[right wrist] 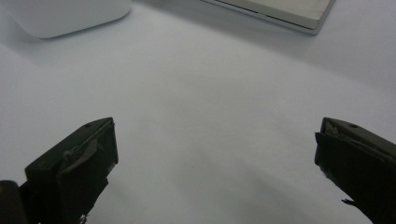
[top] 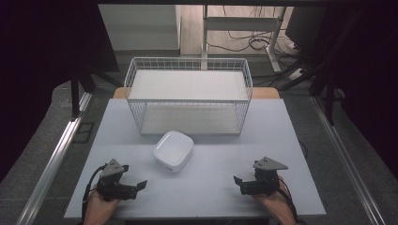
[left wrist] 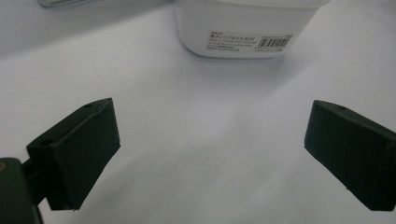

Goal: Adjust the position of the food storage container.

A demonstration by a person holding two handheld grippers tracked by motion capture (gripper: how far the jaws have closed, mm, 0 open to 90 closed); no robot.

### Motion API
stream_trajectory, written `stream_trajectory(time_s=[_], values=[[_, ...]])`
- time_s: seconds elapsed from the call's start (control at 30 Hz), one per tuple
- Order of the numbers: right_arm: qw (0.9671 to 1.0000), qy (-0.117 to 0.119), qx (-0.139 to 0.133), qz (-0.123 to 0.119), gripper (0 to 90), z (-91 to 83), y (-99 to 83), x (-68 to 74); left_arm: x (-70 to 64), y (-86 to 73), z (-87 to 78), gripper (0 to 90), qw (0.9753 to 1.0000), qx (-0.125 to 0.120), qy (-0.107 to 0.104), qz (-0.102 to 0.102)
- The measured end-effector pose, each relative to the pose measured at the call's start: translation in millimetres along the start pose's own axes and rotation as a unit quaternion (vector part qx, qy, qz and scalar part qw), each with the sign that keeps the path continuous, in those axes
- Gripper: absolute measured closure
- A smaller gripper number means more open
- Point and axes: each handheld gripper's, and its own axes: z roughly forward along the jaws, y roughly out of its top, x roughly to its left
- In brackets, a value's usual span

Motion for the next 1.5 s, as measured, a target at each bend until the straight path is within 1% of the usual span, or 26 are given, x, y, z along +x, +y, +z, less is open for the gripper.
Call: stream_trajectory(time_s=[0.03, 0.13, 0.2, 0.23, 0.3, 0.33, 0.4, 0.53, 0.57, 0.67, 0.7, 0.8, 0.87, 0.9, 0.97, 1.0, 1.03, 1.07, 1.17, 1.2, 1.23, 1.3, 1.4, 1.43, 1.47, 1.5], values=[[1.0, 0.0, 0.0, 0.0, 0.0, 0.0, 0.0, 0.0, 0.0, 0.0, 0.0, 2.5, 1.0, 0.0, 0.0, 0.0], [1.0, -0.001, 0.001, -0.006, 0.0, 3.3, 3.1, 0.3, -1.6, 3.9, 2.0, 4.3, 0.9998, -0.006, -0.014, -0.009], [1.0, 0.003, 0.003, -0.005, 0.0, 4.2, 3.8, 0.3, -2.6, 4.9, 3.0, 5.1, 0.9999, -0.003, -0.011, -0.007], [0.9999, 0.008, 0.007, -0.004, 0.0, 6.5, 5.0, 0.5, -4.4, 6.5, 4.9, 7.6, 1.0, 0.001, -0.009, 0.0], [0.9999, 0.01, 0.01, -0.005, 0.0, 7.5, 5.6, 0.4, -5.2, 7.4, 5.6, 8.6, 1.0, 0.002, -0.009, 0.002], [0.9999, 0.012, 0.01, -0.005, 0.0, 9.3, 7.6, 0.6, -6.4, 9.0, 6.5, 14.2, 0.9999, 0.002, -0.013, 0.004], [0.9999, 0.012, 0.01, -0.005, 0.0, 9.8, 9.2, 0.7, -7.0, 9.8, 7.0, 17.8, 0.9999, 0.001, -0.014, 0.005], [0.9998, 0.016, 0.008, -0.005, 2.3, 13.1, 15.7, 1.2, -6.8, 14.3, 9.3, 27.0, 0.9997, -0.004, -0.025, 0.003], [0.9998, 0.017, 0.008, -0.006, 3.9, 14.5, 17.0, 1.3, -6.4, 15.6, 10.1, 27.0, 0.9997, -0.005, -0.025, 0.002], [0.9996, 0.022, 0.006, -0.014, 7.9, 17.6, 20.6, 1.8, -3.0, 19.5, 12.3, 34.6, 0.9996, -0.011, -0.025, -0.007], [0.9994, 0.026, 0.0, -0.021, 12.8, 18.7, 23.3, 2.7, -1.1, 20.9, 13.3, 39.1, 0.9995, -0.014, -0.026, -0.013], [0.9992, 0.027, -0.008, -0.03, 19.0, 20.5, 28.3, 4.2, 0.2, 22.5, 15.1, 45.4, 0.9995, -0.014, -0.022, -0.018], [0.9991, 0.028, -0.01, -0.03, 20.5, 21.8, 30.0, 4.4, 0.3, 23.1, 15.7, 50.1, 0.9995, -0.013, -0.021, -0.018], [0.999, 0.033, -0.008, -0.029, 24.8, 24.7, 33.1, 5.3, -0.1, 24.2, 17.2, 52.8, 0.9996, -0.01, -0.021, -0.017], [0.9989, 0.035, -0.006, -0.029, 26.4, 26.3, 34.5, 5.8, -0.7, 24.8, 18.0, 58.1, 0.9996, -0.011, -0.019, -0.018], [0.9987, 0.04, -0.003, -0.031, 29.6, 29.3, 38.1, 6.6, -1.1, 26.5, 20.6, 61.3, 0.9996, -0.011, -0.023, -0.016], [0.9987, 0.04, -0.003, -0.031, 29.6, 29.3, 38.1, 6.6, -1.1, 26.5, 20.6, 63.3, 0.9996, -0.011, -0.023, -0.016], [0.9985, 0.046, -0.003, -0.031, 33.0, 32.0, 42.7, 6.8, -1.3, 27.2, 22.0, 65.8, 0.9996, -0.01, -0.023, -0.016], [0.9984, 0.049, -0.003, -0.029, 36.1, 35.6, 47.2, 6.9, -3.3, 28.5, 26.3, 73.4, 0.9995, -0.003, -0.026, -0.017], [0.9983, 0.051, -0.002, -0.029, 39.2, 39.9, 51.4, 7.4, -3.9, 29.0, 27.3, 76.6, 0.9997, 0.001, -0.022, -0.014], [0.9983, 0.051, -0.002, -0.029, 39.2, 39.9, 51.4, 7.4, -4.4, 29.5, 28.1, 76.6, 0.9997, 0.003, -0.019, -0.013], [0.998, 0.056, 0.0, -0.029, 42.6, 44.4, 55.4, 8.3, -3.8, 30.4, 29.8, 80.8, 0.9997, 0.004, -0.019, -0.015], [0.9975, 0.063, -0.003, -0.032, 49.9, 51.5, 61.4, 10.5, -1.7, 31.1, 33.2, 84.6, 0.9994, 0.006, -0.025, -0.023], [0.9971, 0.067, -0.003, -0.036, 55.7, 56.3, 65.4, 12.5, -0.2, 31.8, 35.6, 85.8, 0.9991, 0.008, -0.031, -0.028], [0.9968, 0.069, -0.003, -0.039, 58.2, 59.0, 67.3, 13.4, 0.2, 32.3, 36.7, 86.0, 0.9991, 0.009, -0.031, -0.029], [0.9968, 0.069, -0.003, -0.039, 58.2, 59.0, 67.3, 13.4, 0.2, 32.3, 36.7, 86.4, 0.9991, 0.009, -0.031, -0.029]])
